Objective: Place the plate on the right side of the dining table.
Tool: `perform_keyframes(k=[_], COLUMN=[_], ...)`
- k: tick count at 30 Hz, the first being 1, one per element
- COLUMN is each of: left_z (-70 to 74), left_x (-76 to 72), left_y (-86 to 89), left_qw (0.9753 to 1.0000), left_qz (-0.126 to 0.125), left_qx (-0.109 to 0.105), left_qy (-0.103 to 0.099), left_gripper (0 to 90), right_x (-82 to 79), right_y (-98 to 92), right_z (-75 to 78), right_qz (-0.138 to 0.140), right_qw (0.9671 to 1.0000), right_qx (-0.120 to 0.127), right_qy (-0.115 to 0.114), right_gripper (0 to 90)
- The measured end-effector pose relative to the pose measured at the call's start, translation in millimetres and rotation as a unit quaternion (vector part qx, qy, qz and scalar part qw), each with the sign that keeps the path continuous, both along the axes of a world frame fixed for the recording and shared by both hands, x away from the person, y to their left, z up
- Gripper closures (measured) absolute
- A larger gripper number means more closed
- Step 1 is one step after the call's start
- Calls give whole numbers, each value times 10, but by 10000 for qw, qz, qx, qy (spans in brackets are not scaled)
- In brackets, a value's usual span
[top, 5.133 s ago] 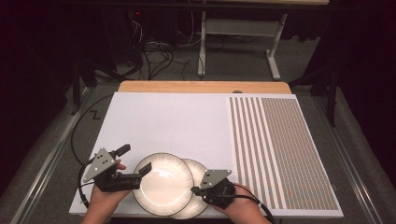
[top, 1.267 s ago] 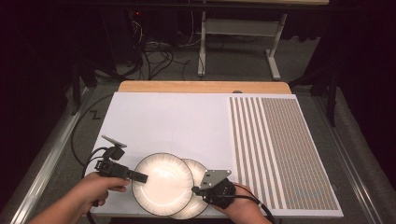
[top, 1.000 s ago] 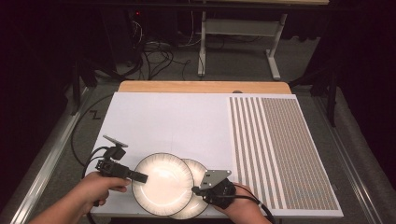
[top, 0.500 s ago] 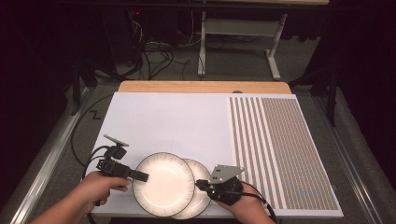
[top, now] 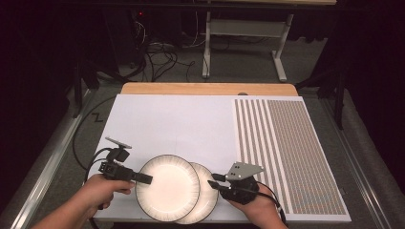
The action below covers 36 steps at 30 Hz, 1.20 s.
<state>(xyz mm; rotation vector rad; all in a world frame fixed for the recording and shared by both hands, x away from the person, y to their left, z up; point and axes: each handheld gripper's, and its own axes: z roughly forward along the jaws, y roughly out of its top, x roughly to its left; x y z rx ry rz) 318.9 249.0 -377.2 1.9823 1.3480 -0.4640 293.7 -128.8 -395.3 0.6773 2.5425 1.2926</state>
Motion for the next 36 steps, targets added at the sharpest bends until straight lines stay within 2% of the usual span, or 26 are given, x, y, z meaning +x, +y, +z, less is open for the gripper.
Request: perform_keyframes(k=[7, 12, 18, 28, 33, 36], left_z=[31, 73, 99, 111, 138, 134], left_x=[2, 1, -4, -45, -72, -80], left_y=[36, 39, 42, 89, 146, 183], left_qw=[9997, 9987, 9963, 9880, 9805, 9750], left_qz=[114, 129, 132, 224, 299, 376], left_qx=[-39, -22, -2, -76, -79, -102], left_qy=[-215, -489, -850, -1527, -1942, -2190], left_gripper=[794, 800, 803, 805, 807, 807], right_x=[27, 42, 60, 77, 71, 73], right_y=[-73, -133, -219, -391, -449, -448], right_z=[12, 21, 30, 45, 58, 50], right_qz=[-144, -260, -412, -676, -755, -786], right_qw=[9999, 9996, 9990, 9973, 9964, 9961], right_qx=[24, 61, 110, 219, 280, 283], right_qy=[-7, -61, -93, -165, -252, -281], right_gripper=[683, 648, 623, 571, 542, 521])
